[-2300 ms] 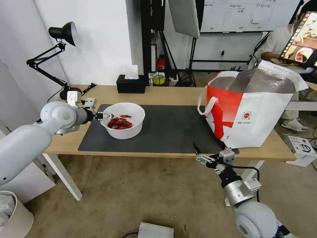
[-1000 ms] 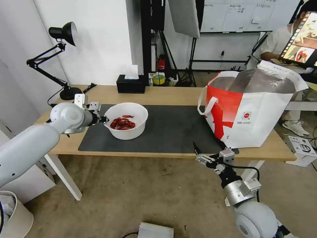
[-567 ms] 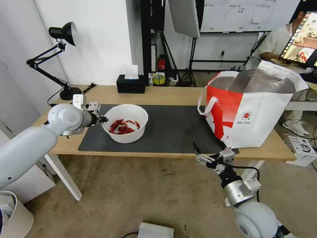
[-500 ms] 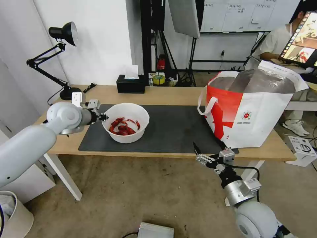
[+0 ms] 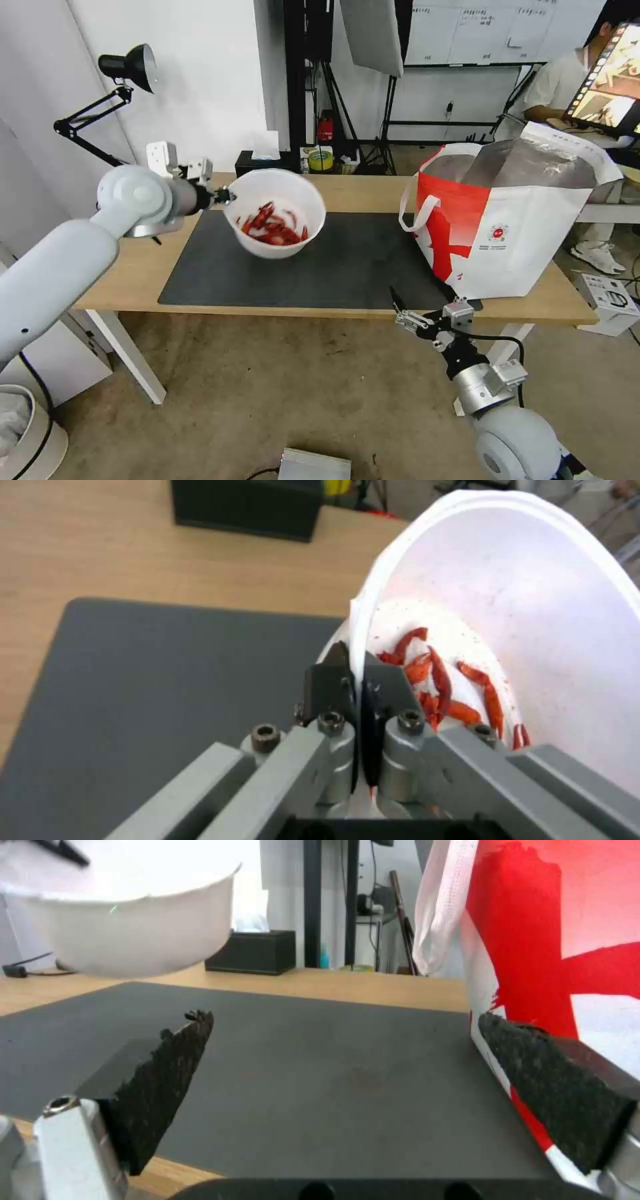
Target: Pick up the trash from the table and place it into the takeout bag.
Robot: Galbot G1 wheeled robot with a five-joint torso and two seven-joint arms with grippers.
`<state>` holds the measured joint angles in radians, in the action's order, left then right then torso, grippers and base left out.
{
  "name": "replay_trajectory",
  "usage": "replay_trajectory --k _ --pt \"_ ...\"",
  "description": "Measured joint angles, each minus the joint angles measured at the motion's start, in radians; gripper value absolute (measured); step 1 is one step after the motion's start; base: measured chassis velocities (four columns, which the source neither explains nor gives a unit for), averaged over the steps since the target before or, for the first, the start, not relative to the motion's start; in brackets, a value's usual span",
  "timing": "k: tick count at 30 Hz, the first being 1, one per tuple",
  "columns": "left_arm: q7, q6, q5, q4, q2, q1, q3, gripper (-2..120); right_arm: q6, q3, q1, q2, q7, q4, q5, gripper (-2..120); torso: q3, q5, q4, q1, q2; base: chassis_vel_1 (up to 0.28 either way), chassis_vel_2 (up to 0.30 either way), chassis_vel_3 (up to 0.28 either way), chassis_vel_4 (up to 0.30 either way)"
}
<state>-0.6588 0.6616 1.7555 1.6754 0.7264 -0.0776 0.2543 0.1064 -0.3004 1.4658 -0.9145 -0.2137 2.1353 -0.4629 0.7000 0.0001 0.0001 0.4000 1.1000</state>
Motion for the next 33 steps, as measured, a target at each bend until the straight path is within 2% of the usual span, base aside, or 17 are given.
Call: replay_trajectory --k 8,10,14,16,17,20,21,24,25,28,30,33 --pt "-0.052 -0.029 0.058 -0.018 0.087 0.142 0.047 0 0.0 0.0 0.0 0.0 0.0 0.0 0.0 100 0.0 0.0 0.0 0.0 0.0 0.0 0.0 0.0 0.0" --pt "-0.078 -0.037 0.079 -0.035 0.136 0.197 0.065 0 0.0 0.0 0.0 0.0 0.0 0.0 0.0 100 0.0 0.0001 -0.0001 0.0 0.0 0.0 0.0 0.0 0.0" --pt "-0.09 -0.04 0.088 -0.045 0.161 0.217 0.074 0 0.0 0.0 0.0 0.0 0.0 0.0 0.0 100 0.0 0.0001 -0.0001 0.0 0.0 0.0 0.0 0.0 0.0" --pt "-0.114 -0.048 0.105 -0.088 0.243 0.282 0.11 0 0.0 0.0 0.0 0.0 0.0 0.0 0.0 100 0.0 0.0002 -0.0002 0.0 0.0 0.0 0.0 0.0 0.0" --pt "-0.114 -0.048 0.105 -0.088 0.243 0.282 0.11 0 0.0 0.0 0.0 0.0 0.0 0.0 0.0 100 0.0 0.0002 -0.0002 0.0 0.0 0.0 0.0 0.0 0.0" --pt "-0.117 -0.065 0.107 -0.143 0.326 0.34 0.151 0 0.0 0.0 0.0 0.0 0.0 0.0 0.0 100 0.0 0.0003 -0.0002 0.0 0.0 0.0 0.0 0.0 0.0" --pt "-0.117 -0.065 0.107 -0.143 0.326 0.34 0.151 0 0.0 0.0 0.0 0.0 0.0 0.0 0.0 100 0.0 0.0003 -0.0002 0.0 0.0 0.0 0.0 0.0 0.0" --pt "-0.116 -0.072 0.107 -0.199 0.4 0.377 0.168 0 0.0 0.0 0.0 0.0 0.0 0.0 0.0 100 0.0 0.0003 -0.0003 0.0 0.0 0.0 0.0 0.0 0.0" --pt "-0.116 -0.072 0.107 -0.199 0.4 0.377 0.168 0 0.0 0.0 0.0 0.0 0.0 0.0 0.0 100 0.0 0.0003 -0.0003 0.0 0.0 0.0 0.0 0.0 0.0" --pt "-0.116 -0.086 0.102 -0.269 0.481 0.411 0.172 0 0.0 0.0 0.0 0.0 0.0 0.0 0.0 100 0.0 0.0002 -0.0002 0.0 0.0 0.0 0.0 0.0 0.0" --pt "-0.116 -0.089 0.1 -0.287 0.501 0.418 0.172 0 0.0 0.0 0.0 0.0 0.0 0.0 0.0 100 0.0 0.0002 -0.0002 0.0 0.0 0.0 0.0 0.0 0.0" --pt "-0.13 -0.1 0.097 -0.355 0.576 0.44 0.17 0 0.0 0.0 0.0 0.0 0.0 0.0 0.0 100 0.0 0.0001 -0.0001 0.0 0.0 0.0 0.0 0.0 0.0"
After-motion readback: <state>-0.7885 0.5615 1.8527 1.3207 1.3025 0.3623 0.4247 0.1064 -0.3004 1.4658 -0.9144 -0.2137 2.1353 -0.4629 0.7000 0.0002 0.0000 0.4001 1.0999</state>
